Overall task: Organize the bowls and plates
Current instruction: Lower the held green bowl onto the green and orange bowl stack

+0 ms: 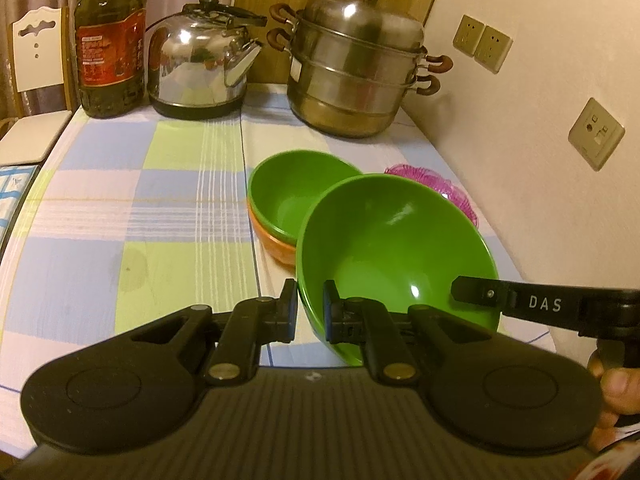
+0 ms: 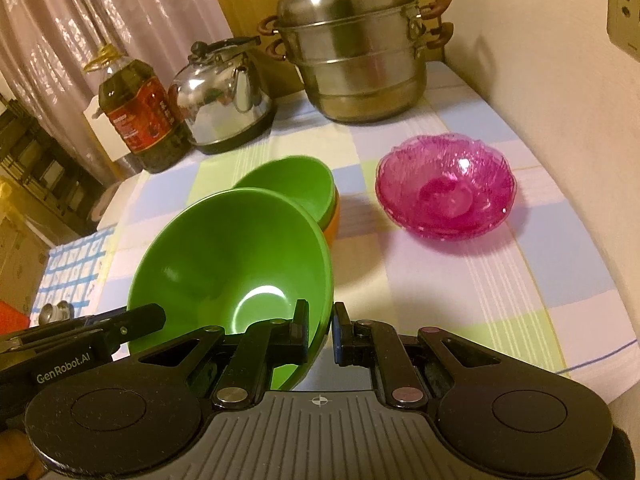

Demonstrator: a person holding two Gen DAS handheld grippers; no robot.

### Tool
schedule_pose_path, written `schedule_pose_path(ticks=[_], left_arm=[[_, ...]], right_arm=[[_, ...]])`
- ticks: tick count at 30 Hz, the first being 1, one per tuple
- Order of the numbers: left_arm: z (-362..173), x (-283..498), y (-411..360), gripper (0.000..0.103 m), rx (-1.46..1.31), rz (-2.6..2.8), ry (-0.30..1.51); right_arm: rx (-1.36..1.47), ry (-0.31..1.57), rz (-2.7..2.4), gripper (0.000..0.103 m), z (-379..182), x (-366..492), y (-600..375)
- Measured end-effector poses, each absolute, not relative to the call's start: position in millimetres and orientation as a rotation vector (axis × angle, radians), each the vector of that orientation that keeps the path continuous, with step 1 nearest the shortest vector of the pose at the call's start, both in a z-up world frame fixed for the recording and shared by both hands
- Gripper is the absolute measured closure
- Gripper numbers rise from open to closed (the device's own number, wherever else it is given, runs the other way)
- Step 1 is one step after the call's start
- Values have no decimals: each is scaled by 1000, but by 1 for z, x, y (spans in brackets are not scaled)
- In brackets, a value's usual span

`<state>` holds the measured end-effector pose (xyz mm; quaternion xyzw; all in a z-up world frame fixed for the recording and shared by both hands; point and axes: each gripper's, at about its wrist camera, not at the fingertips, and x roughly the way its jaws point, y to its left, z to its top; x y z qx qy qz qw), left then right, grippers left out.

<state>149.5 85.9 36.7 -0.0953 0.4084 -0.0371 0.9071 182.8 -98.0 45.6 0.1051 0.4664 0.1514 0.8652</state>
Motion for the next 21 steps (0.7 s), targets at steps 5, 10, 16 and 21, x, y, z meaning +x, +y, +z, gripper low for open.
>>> schedule_pose_path(ticks=[5, 10, 16, 21], left_arm=[[42, 161, 88, 92, -206, -78, 827], [46, 180, 92, 92, -216, -75, 817], [51, 210, 100, 92, -228, -65, 807], [49, 238, 110, 92, -236, -59, 812]], right_arm=[[227, 965, 319, 92, 51, 194, -98], [226, 954, 322, 92, 54, 212, -96], [213, 938, 336, 92, 60, 246, -89], [206, 954, 356, 92, 57, 280, -80]])
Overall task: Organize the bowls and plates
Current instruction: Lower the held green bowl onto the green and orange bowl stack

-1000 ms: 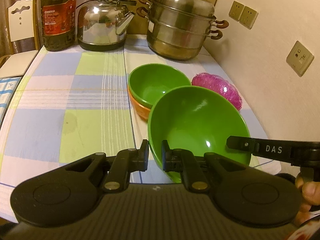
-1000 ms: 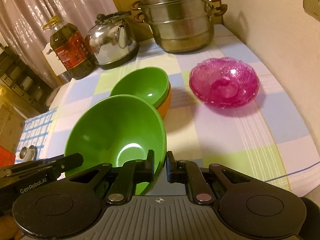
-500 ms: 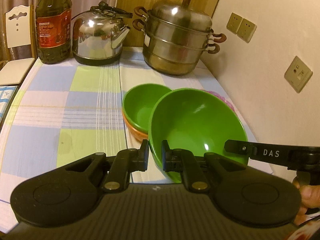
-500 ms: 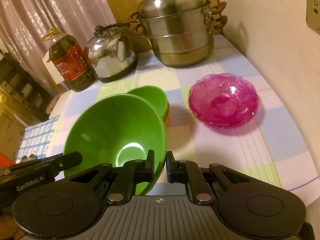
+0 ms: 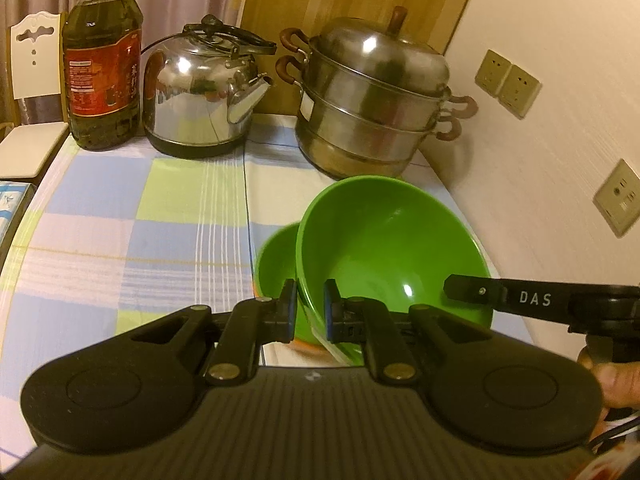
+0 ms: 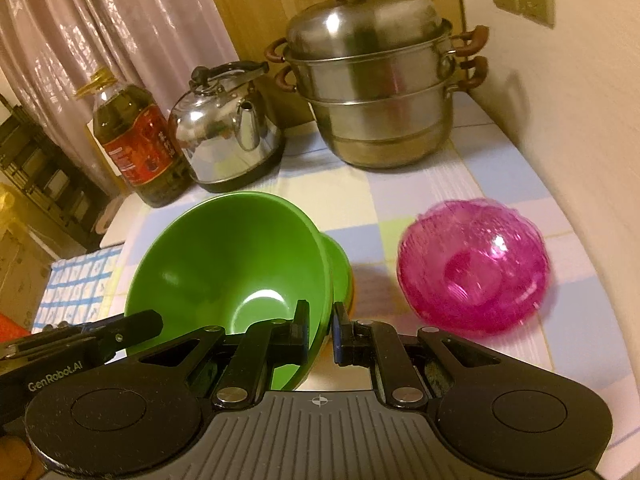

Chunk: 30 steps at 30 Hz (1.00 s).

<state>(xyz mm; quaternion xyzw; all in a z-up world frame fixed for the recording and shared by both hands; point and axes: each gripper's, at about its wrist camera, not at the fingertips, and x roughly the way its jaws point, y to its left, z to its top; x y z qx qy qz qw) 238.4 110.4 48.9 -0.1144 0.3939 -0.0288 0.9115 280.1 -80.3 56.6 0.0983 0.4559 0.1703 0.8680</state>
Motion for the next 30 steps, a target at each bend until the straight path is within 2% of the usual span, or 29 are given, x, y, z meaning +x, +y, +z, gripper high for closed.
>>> schedule_pose_path(ticks=[14, 30], left_arm=[[5, 290, 123, 92, -251, -51, 885], [-23, 297, 130, 92, -272, -41, 920]], right_arm=[[106, 1019, 347, 92, 11, 336, -60], [-44, 1002, 334, 92, -10, 339, -37]])
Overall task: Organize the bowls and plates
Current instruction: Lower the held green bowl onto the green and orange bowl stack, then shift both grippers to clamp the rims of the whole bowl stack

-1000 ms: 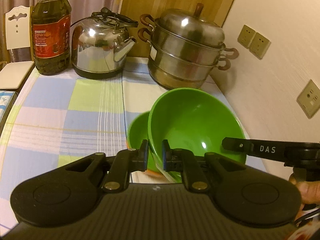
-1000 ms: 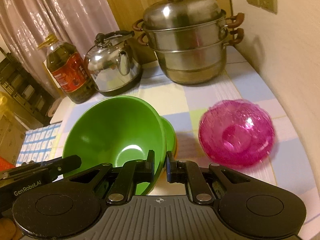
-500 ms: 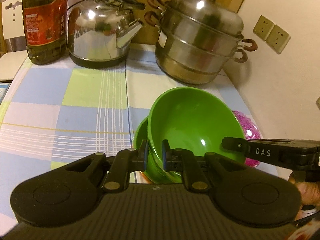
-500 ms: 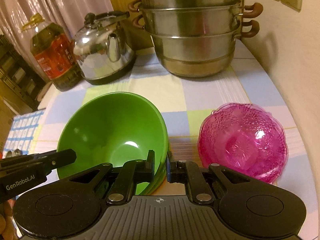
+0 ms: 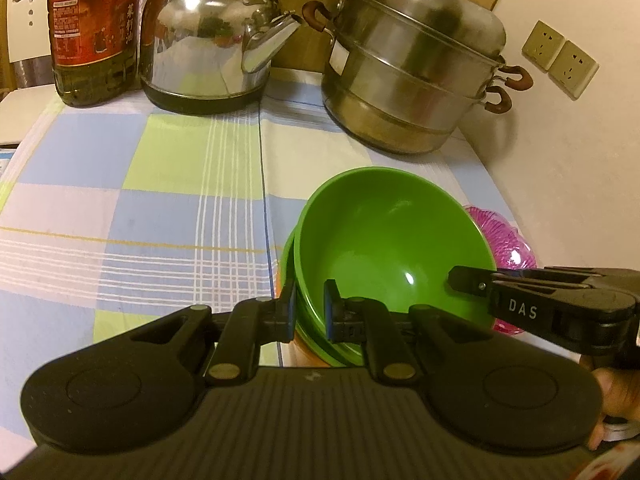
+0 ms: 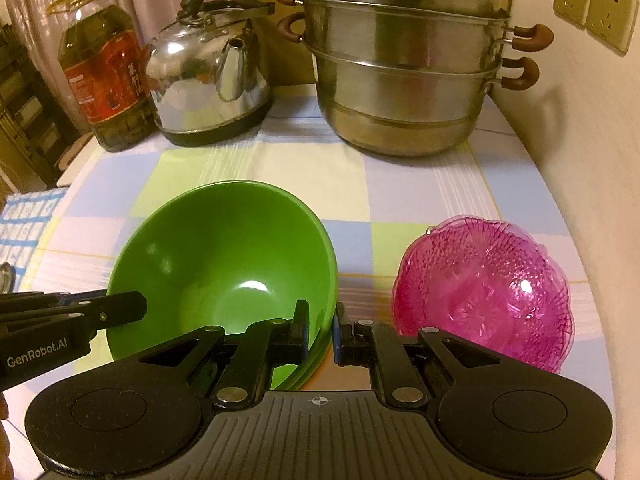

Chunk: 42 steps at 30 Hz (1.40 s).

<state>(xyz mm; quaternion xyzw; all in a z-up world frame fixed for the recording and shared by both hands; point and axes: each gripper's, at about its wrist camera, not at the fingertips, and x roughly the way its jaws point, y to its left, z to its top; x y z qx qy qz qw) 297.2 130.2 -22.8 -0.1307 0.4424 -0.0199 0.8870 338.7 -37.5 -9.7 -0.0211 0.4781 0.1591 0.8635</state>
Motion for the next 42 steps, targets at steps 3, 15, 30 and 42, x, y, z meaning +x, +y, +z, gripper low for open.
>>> schedule_pose_path(ticks=[3, 15, 30, 42], left_arm=[[-26, 298, 131, 92, -277, -44, 923], [-31, 301, 129, 91, -258, -38, 920], [-20, 294, 132, 80, -270, -29, 883], [-16, 288, 141, 65, -291, -6, 895]], right_arm=[[-54, 1001, 331, 92, -12, 338, -36], [-55, 1006, 324, 92, -18, 340, -37], [4, 989, 335, 66, -12, 333, -45], [155, 1012, 331, 50, -4, 329, -64]])
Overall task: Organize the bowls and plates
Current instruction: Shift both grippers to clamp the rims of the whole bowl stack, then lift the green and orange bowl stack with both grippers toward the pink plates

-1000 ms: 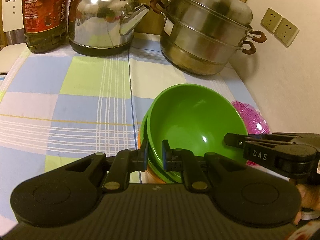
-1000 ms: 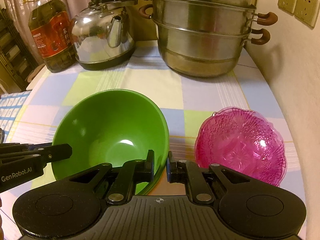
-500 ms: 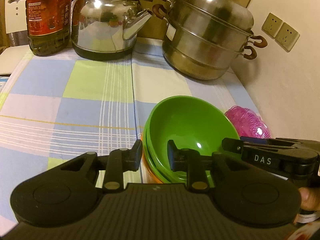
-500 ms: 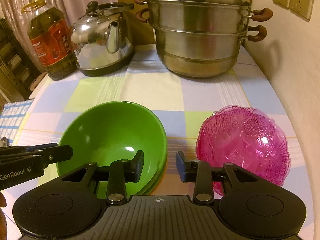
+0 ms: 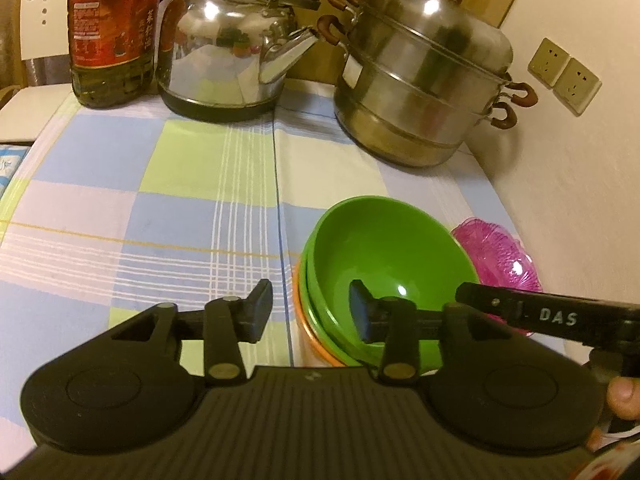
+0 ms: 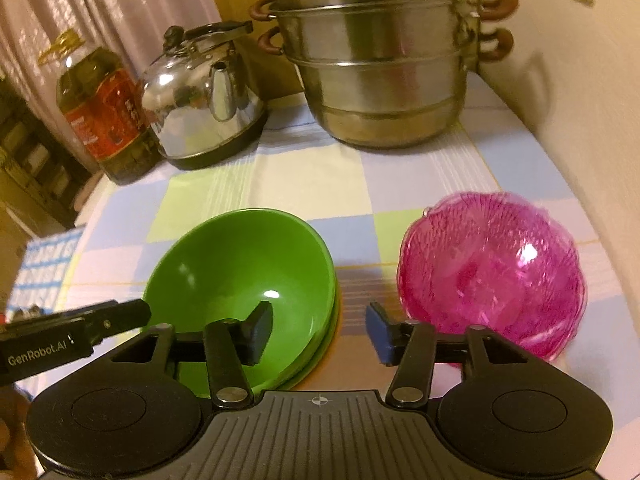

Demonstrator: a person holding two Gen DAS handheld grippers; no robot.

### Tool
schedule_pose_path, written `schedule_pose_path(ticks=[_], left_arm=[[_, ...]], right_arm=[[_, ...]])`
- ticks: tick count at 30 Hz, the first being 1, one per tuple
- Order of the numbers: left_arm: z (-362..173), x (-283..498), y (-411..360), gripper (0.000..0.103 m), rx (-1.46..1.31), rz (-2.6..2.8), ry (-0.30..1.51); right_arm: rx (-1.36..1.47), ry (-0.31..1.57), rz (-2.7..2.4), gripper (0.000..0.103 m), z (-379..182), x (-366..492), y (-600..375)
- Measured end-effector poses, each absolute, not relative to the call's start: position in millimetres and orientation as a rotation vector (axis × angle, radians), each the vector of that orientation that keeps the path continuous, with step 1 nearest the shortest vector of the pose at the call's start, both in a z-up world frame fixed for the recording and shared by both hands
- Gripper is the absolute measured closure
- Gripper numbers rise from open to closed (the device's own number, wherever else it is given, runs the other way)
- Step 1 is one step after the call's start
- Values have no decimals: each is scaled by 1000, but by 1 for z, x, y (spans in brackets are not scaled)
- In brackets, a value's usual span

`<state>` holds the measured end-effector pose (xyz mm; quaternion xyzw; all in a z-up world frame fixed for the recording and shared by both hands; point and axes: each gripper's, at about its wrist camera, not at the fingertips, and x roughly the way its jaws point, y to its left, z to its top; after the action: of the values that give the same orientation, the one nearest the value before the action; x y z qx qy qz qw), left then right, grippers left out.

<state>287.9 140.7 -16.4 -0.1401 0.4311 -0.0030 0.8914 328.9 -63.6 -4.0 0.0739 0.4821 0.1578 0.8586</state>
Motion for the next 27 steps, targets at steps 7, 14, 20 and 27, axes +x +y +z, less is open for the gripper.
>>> schedule_pose_path(ticks=[7, 14, 20, 27], left_arm=[[-23, 292, 142, 61, -298, 8, 914], [-31, 300, 139, 61, -297, -1, 937], [-37, 303, 135, 61, -294, -11, 954], [-45, 310, 135, 61, -324, -39, 982]], right_arm=[[246, 1065, 325, 49, -12, 331, -75], [288, 1097, 333, 49, -20, 336, -76], [297, 1113, 336, 49, -25, 339, -75], [307, 1147, 345, 49, -32, 345, -69]])
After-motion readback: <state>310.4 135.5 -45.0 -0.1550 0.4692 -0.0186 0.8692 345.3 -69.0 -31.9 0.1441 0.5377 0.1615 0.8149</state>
